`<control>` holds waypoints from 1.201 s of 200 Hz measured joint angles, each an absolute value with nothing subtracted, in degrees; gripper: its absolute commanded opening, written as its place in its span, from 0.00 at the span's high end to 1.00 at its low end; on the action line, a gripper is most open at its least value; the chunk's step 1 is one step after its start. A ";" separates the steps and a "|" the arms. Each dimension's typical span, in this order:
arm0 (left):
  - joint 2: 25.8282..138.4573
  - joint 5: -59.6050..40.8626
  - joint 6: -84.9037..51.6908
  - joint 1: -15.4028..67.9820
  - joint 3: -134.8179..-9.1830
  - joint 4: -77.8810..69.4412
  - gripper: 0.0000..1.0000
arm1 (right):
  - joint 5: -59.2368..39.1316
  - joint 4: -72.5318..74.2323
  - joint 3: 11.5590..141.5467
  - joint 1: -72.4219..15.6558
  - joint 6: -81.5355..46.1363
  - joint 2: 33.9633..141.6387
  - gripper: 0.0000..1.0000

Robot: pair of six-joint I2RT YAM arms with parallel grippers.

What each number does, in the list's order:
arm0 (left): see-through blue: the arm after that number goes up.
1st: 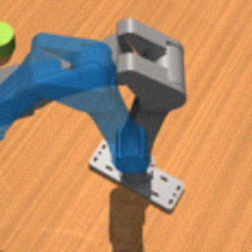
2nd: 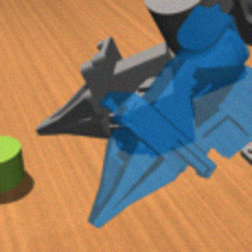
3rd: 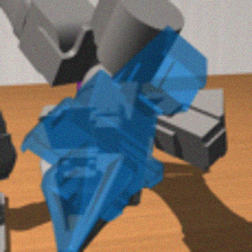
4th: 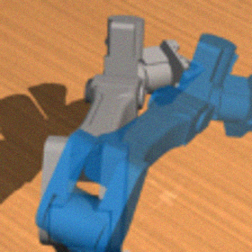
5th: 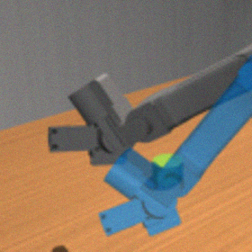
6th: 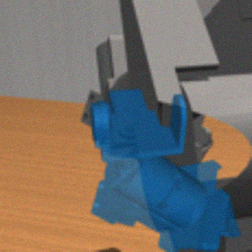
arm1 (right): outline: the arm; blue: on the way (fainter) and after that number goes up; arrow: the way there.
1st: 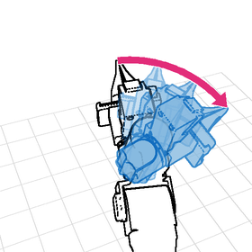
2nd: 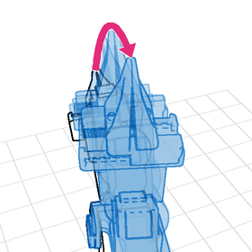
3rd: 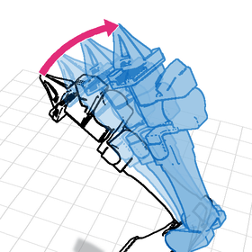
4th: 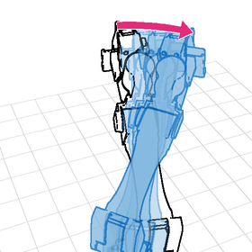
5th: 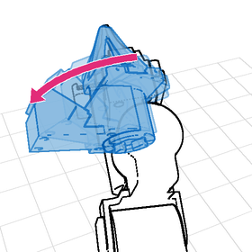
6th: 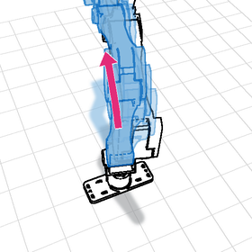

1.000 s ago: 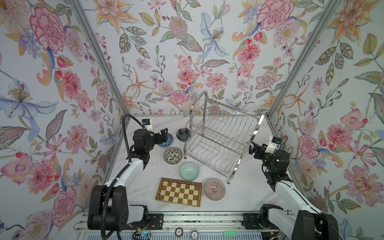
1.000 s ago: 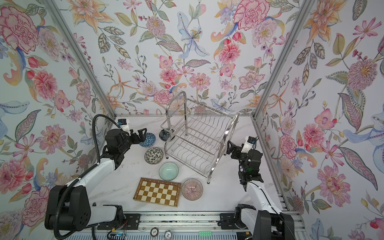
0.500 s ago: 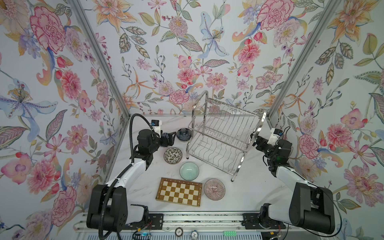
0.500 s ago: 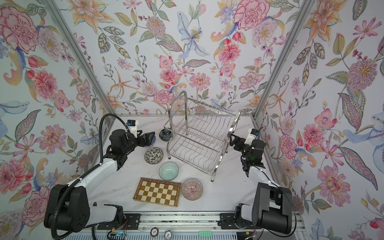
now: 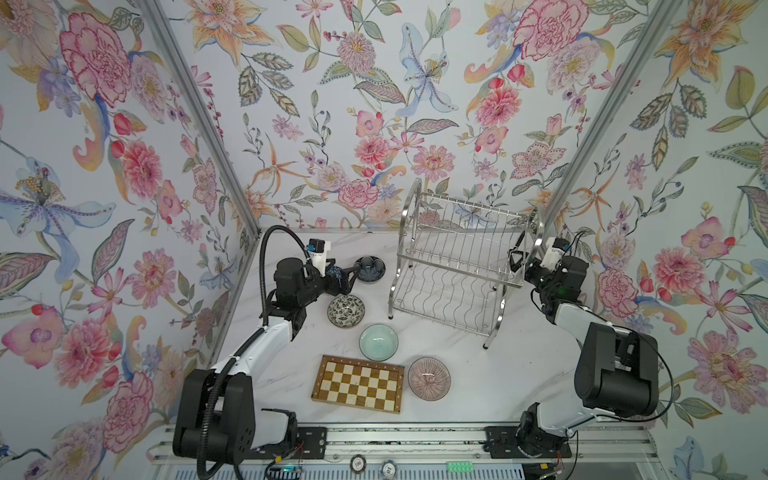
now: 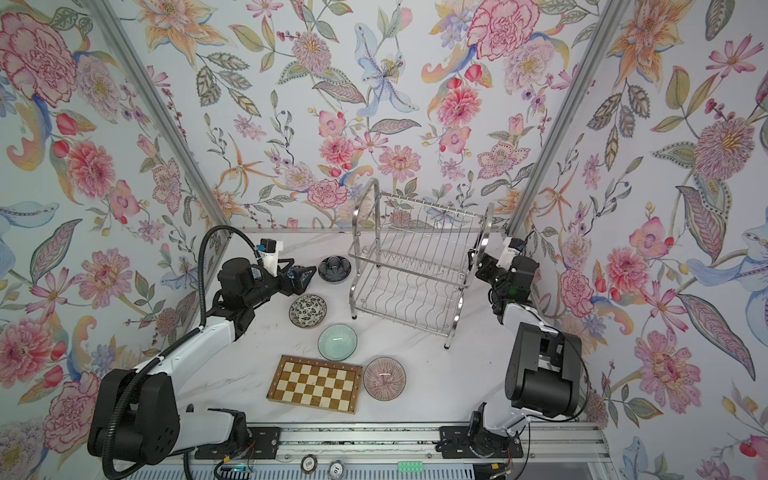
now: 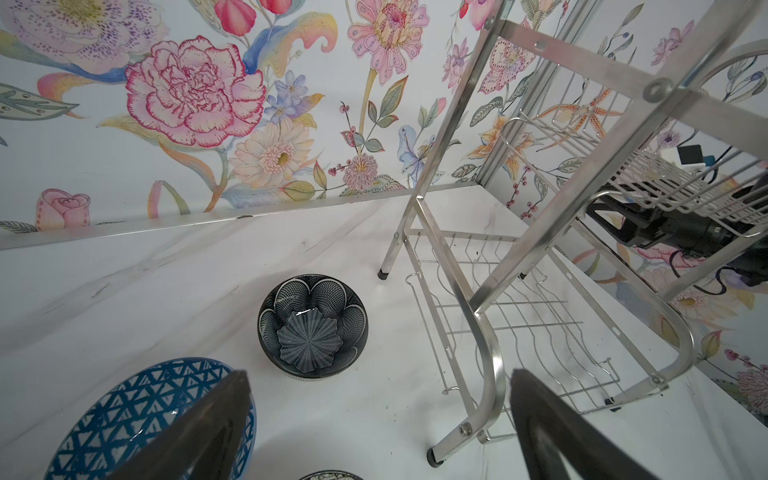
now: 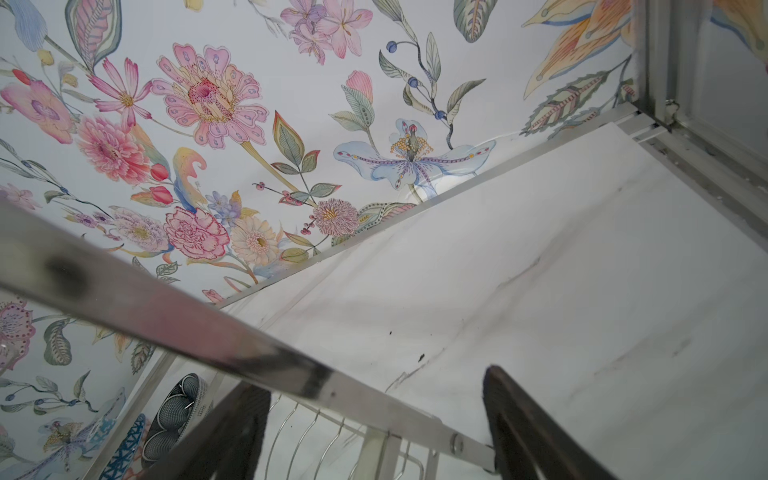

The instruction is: Load the bowls into the dish rack

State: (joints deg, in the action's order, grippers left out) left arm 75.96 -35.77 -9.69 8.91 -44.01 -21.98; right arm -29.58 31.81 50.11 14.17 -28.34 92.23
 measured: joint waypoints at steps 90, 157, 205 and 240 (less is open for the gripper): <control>75.96 -35.20 -8.80 12.34 -44.01 -20.23 0.01 | -27.83 19.29 51.90 16.38 -31.83 85.41 0.22; 75.96 -33.32 -8.75 15.14 -44.01 -20.16 0.01 | -29.61 19.79 38.22 20.99 -37.32 70.94 0.21; 75.99 -32.16 -8.36 15.90 -44.01 -20.14 0.01 | -31.46 16.64 30.30 21.26 -40.32 59.02 0.20; 75.99 -31.59 -7.29 17.19 -44.01 -19.68 0.01 | -35.90 13.67 29.30 21.80 -40.56 54.02 0.20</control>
State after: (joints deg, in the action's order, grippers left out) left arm 75.99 -31.59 -7.29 17.19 -44.01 -19.68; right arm -35.90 13.67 29.30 21.80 -40.56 54.02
